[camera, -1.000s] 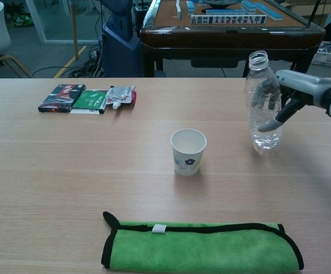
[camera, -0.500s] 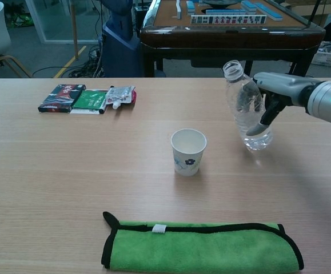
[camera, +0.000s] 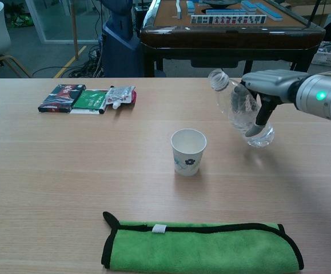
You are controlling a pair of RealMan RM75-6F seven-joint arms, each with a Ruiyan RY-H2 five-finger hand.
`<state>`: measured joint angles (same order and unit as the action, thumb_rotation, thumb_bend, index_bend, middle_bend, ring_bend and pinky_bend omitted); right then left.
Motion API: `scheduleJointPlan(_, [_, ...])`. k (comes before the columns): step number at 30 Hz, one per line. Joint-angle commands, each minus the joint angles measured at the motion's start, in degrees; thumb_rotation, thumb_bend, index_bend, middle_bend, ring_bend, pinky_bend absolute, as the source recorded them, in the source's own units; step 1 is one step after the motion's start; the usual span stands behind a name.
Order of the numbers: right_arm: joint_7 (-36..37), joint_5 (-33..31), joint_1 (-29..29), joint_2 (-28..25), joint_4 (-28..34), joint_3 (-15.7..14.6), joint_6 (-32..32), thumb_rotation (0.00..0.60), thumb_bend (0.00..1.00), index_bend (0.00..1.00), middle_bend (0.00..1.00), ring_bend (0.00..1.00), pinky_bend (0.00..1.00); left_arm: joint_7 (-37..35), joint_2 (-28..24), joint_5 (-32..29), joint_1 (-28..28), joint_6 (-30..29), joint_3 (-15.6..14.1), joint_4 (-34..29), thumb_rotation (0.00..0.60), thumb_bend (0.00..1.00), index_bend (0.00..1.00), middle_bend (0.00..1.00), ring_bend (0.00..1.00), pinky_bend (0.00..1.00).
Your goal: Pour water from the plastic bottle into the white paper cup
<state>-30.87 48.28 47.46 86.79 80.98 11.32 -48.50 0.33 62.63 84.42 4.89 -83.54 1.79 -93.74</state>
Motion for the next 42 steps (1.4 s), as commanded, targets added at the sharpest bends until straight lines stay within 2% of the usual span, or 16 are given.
scheduleJointPlan(1, [-4.6,-3.5,1.8,-0.8,1.8,-1.0,-1.1,0.600,0.15,0.61,0.64,0.51,0.50,0.0,0.0,-0.1,0.0,0.1,0.0,0.0,0.600,0.22,0.17,0.21,0.14,0.44])
scheduleJointPlan(5, [-10.4,-6.9,3.7,-1.1,3.1,-2.2,-2.6,0.600,0.15,0.61,0.64,0.51,0.50,0.0,0.0,-0.1,0.0,0.1,0.0,-0.1,0.600,0.22,0.17,0.21,0.14,0.44])
scheduleJointPlan(13, [-16.7,-12.4,6.5,-0.8,4.9,-3.6,-4.6,0.600,0.16,0.62,0.65,0.52,0.50,-0.2,-0.2,-0.2,-0.1,0.0,0.1,-0.2,0.600,0.22,0.17,0.22,0.15,0.44])
scheduleJointPlan(14, [-17.3,-12.8,6.8,-0.7,5.0,-3.8,-4.8,0.600,0.16,0.62,0.65,0.52,0.50,-0.2,-0.3,-0.3,-0.1,0.0,0.1,-0.4,0.600,0.22,0.17,0.25,0.17,0.44])
scheduleJointPlan(16, [-18.7,-13.9,7.5,-0.6,5.2,-4.1,-5.1,0.600,0.16,0.62,0.65,0.52,0.50,-0.5,-1.0,-1.0,-0.1,1.0,-0.1,-1.3,0.600,0.22,0.18,0.45,0.34,0.44])
scheduleJointPlan(17, [-19.2,-14.3,7.8,-0.5,5.3,-4.2,-5.3,0.600,0.16,0.62,0.65,0.52,0.50,-0.3,-1.0,-1.0,0.0,0.9,-0.1,-1.2,0.600,0.22,0.18,0.51,0.39,0.44])
scheduleJointPlan(18, [-19.7,-14.8,8.1,-0.5,5.4,-4.4,-5.5,0.600,0.16,0.62,0.65,0.52,0.50,0.0,-0.8,-0.9,0.0,0.7,0.0,-0.9,0.600,0.22,0.19,0.53,0.39,0.44])
scheduleJointPlan(20, [-21.0,-15.6,8.8,-0.3,5.5,-4.7,-5.9,0.600,0.16,0.62,0.65,0.52,0.50,0.3,-0.5,-0.8,-0.1,0.4,0.1,-0.6,0.600,0.22,0.20,0.51,0.36,0.44])
scheduleJointPlan(32, [-25.1,-18.9,11.1,0.2,5.9,-6.3,-7.7,0.600,0.16,0.62,0.65,0.52,0.50,0.0,-0.4,-0.9,-0.2,-0.1,0.4,-0.3,0.600,0.22,0.20,0.50,0.35,0.44])
scheduleJointPlan(37, [-26.3,-19.2,11.8,0.4,5.9,-7.0,-8.2,0.600,0.16,0.62,0.65,0.52,0.50,0.1,-0.3,-0.9,-0.2,-0.1,0.4,-0.2,0.600,0.22,0.20,0.39,0.30,0.44])
scheduleJointPlan(42, [-27.7,-19.9,12.6,0.6,5.9,-7.4,-8.7,0.600,0.16,0.62,0.65,0.52,0.50,0.1,-0.2,-1.0,-0.3,-0.3,0.6,-0.2,0.600,0.22,0.21,0.35,0.27,0.44])
